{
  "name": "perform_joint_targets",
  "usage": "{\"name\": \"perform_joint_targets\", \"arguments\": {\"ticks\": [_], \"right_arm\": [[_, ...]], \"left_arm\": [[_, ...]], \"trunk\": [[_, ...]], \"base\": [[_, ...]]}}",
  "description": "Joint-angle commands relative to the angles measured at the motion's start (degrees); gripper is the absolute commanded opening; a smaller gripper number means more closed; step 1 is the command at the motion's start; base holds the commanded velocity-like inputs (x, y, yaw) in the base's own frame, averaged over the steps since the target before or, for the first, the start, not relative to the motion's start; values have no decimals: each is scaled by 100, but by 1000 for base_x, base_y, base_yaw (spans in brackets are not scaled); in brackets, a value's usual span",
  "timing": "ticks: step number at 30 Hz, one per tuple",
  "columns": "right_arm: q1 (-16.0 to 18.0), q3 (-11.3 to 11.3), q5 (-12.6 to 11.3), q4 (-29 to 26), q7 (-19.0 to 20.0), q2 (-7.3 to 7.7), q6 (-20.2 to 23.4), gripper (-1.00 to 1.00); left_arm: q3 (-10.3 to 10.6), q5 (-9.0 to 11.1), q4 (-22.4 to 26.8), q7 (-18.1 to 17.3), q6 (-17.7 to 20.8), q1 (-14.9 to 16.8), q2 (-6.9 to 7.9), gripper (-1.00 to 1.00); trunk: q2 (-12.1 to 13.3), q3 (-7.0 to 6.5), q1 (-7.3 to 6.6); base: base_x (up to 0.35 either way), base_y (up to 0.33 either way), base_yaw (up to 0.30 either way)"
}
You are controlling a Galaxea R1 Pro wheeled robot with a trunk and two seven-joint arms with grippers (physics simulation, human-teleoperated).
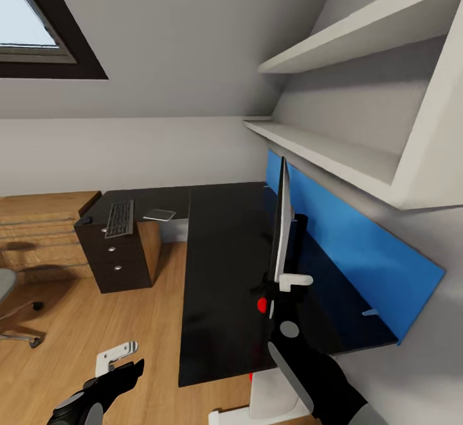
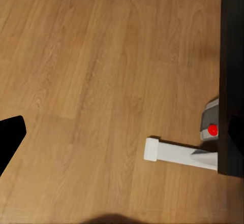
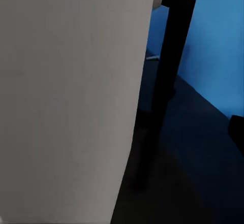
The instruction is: In the bedroom, organize the workspace by keeping the computer under the desk, ensuring the monitor is on the desk, placing the keyboard on the desk next to the monitor, placing the mouse on the desk next to the keyboard, moving the folder from the swivel chair onto the desk next to the mouse, stacking the notebook on top of the folder with the pen on top of the notebook, and positioning the swivel chair next to the desk.
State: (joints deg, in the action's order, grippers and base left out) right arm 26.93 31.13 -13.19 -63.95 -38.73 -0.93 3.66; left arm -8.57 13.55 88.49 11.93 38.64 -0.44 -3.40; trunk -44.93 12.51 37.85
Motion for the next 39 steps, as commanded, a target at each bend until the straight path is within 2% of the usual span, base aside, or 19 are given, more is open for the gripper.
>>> {"name": "perform_joint_targets", "arguments": {"ticks": [1, 29, 39], "right_arm": [[8, 16, -17, -7, -43, 1, 39, 100], [5, 16, -17, -11, -47, 4, 39, 100], [7, 21, -17, -11, -39, -2, 39, 100]], "left_arm": [[-5, 61, 11, 41, 21, 0, -3, 100], [-5, 61, 11, 47, 25, 0, -4, 100], [-10, 69, 11, 40, 28, 0, -3, 100]], "trunk": [[-6, 7, 2], [-6, 7, 2], [-6, 7, 2]], "base": [[20, -68, 0], [1, -285, 0], [0, -41, 0]]}}
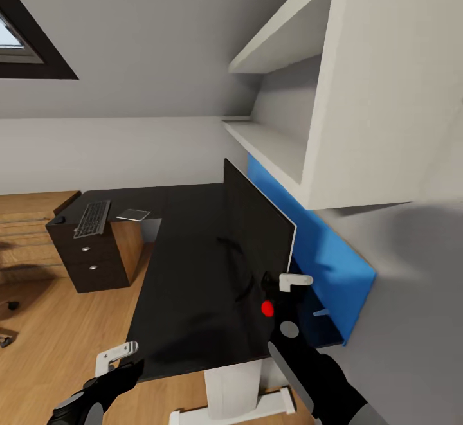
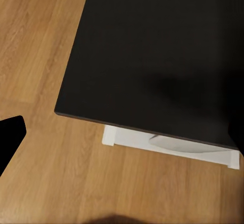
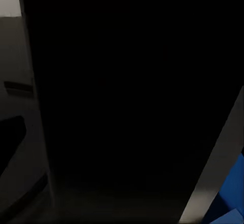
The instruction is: In the bedroom, organize the workspace by keeping the computer under the desk, ensuring the monitor is on the desk, placing the keyboard on the desk next to the monitor, placing the mouse on the desk next to the keyboard, moving the folder from the swivel chair onto the desk next to the mouse, stacking the notebook on top of the folder with the pen on top of the notebook, and positioning the swivel chair next to the desk.
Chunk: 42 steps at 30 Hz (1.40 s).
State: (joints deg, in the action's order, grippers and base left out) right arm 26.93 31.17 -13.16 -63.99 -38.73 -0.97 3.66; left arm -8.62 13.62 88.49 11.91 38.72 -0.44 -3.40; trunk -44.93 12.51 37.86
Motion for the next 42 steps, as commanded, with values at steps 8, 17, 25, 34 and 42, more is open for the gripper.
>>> {"name": "perform_joint_targets", "arguments": {"ticks": [8, 17, 25, 34, 42], "right_arm": [[10, 20, -20, 1, -39, 9, 38, 100], [9, 21, -20, 1, -39, 9, 38, 100], [8, 17, -20, 1, -39, 9, 38, 100], [7, 18, -20, 1, -39, 9, 38, 100], [7, 20, -20, 1, -34, 3, 38, 100]], "left_arm": [[0, 57, 10, 48, 14, 0, -11, 100], [0, 61, 10, 48, 13, 0, -12, 100], [0, 58, 10, 48, 13, 1, -12, 100], [0, 61, 10, 48, 16, 0, -12, 100], [0, 62, 10, 48, 18, 0, -12, 100]], "trunk": [[-6, 7, 2], [-6, 7, 2], [-6, 7, 2], [-6, 7, 2], [-6, 7, 2]], "base": [[0, 82, 0], [0, 43, 0], [0, 2, 0], [-175, 0, 0], [-328, 0, 0]]}}
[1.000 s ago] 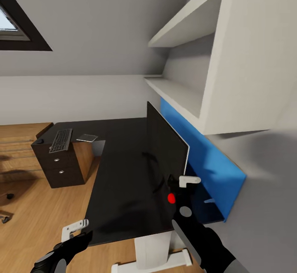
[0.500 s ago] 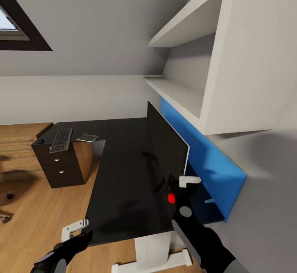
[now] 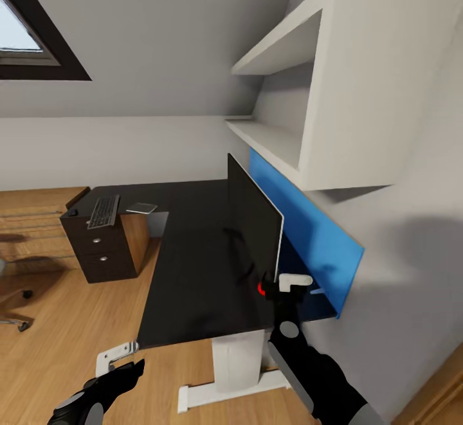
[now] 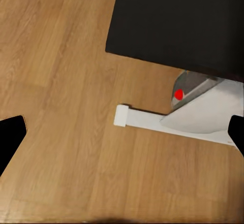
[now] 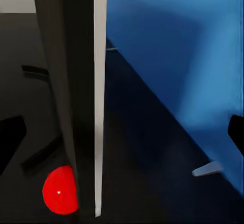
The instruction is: In the bedroom, organize the workspace by keeping the computer under the desk, ensuring the monitor is on the desk, placing the keyboard on the desk next to the monitor, placing the mouse on the desk next to the keyboard, moving the folder from the swivel chair onto the desk next to the mouse, stacking the notebook on top of the folder with the pen on top of the notebook, and positioning the swivel chair next to the desk.
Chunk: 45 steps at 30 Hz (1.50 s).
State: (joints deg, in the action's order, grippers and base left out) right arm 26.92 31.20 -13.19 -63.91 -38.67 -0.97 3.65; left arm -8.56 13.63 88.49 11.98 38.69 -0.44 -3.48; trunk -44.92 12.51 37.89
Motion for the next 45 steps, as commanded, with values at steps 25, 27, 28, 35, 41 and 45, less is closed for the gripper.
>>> {"name": "perform_joint_targets", "arguments": {"ticks": [25, 27, 28, 35, 41, 45], "right_arm": [[8, 108, -47, 484, 61, -90, -126, 100], [9, 110, -49, 634, 95, -118, -223, 100], [9, 111, -50, 788, 127, -152, -329, 100], [9, 109, -66, 2173, 386, -307, -1059, 100], [12, 99, -70, 2985, 582, -469, -1560, 100], [11, 97, -73, 3552, 644, -537, -1802, 100]], "left_arm": [[11, 69, -362, 66, 17, 0, -7, 100], [12, 69, -473, 66, 13, 0, -8, 100], [12, 68, -634, 64, 6, 0, -10, 100], [4, 38, -1959, 42, -656, 0, 67, 100], [15, -114, -2572, 30, -1186, 0, 117, 100], [19, -279, -3088, 13, -1523, 0, 131, 100]], "trunk": [[-7, 8, -2], [-7, 8, -2], [-7, 8, -2], [-7, 8, -2], [-7, 8, -2], [-7, 8, -2]], "base": [[-334, 0, 0], [-335, 0, 0], [-334, 20, 0], [-277, 158, 0], [-110, 286, 0], [-33, 313, 0]]}}
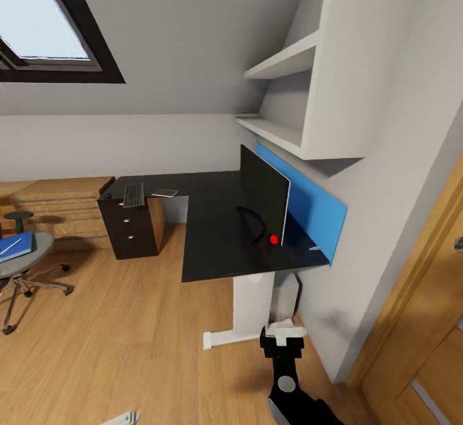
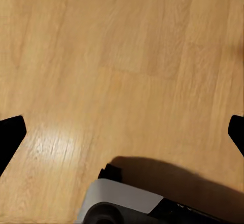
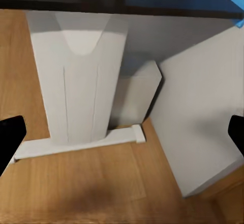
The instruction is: In the bedroom, organize the workspace by keeping the computer under the desk, ensuring the monitor is on the desk, placing the keyboard on the desk next to the monitor, placing the mouse on the desk next to the keyboard, moving the folder from the swivel chair onto the desk next to the mouse, stacking the notebook on top of the folder with the pen on top of the notebook, and positioning the swivel chair next to the desk.
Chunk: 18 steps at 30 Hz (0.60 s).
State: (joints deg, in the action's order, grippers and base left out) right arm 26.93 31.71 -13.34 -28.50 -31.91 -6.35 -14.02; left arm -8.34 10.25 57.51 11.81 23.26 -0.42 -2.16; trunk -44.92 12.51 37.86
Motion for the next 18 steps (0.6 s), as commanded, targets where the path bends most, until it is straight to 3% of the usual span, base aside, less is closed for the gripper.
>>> {"name": "perform_joint_targets", "arguments": {"ticks": [1, 4, 7, 9, 10, 11, 14, 15, 18], "right_arm": [[11, 48, -59, 126, -20, -7, -81, 100], [9, 50, -63, 499, 64, -59, -257, 100], [8, 43, -67, 1031, 304, -204, -618, 100], [8, 39, -70, 1721, 606, -340, -1170, 100], [9, 39, -71, 1845, 657, -358, -1275, 100], [8, 26, -79, 2318, 838, -365, -1722, 100], [7, 12, -108, 2439, 882, -365, -1832, 100], [5, 7, -521, 2578, 926, -365, -1890, 100], [6, 7, -697, 2609, 936, -365, -1908, 100]], "left_arm": [[-3, 30, -111, 27, -53, -2, 1, 100], [-4, -42, -498, 21, -317, 0, 9, 100], [-1, -97, -1024, 17, -772, -1, 17, 100], [5, -128, -1529, 13, -1335, 0, 24, 100], [5, -132, -1607, 12, -1433, 0, 25, 100], [10, -141, -1951, 4, -1817, 3, 83, 100], [22, -211, -2172, 3, -2116, 6, 113, 100], [32, -606, -2442, 5, -2717, 7, 101, 100], [42, -705, -2544, 5, -2846, 7, 80, 100]], "trunk": [[-7, 7, 1], [-7, 7, 1], [-7, 7, 1], [-7, 7, 1], [-7, 7, 1], [-7, 8, 1], [-7, 12, 1], [-7, 16, 1], [-7, 28, 1]], "base": [[-16, 319, 0], [-10, 321, 0], [-4, 323, 0], [-2, 324, 3], [-1, 324, 20], [0, 324, 182], [0, 322, 212], [0, 303, 247], [0, 279, 186]]}}
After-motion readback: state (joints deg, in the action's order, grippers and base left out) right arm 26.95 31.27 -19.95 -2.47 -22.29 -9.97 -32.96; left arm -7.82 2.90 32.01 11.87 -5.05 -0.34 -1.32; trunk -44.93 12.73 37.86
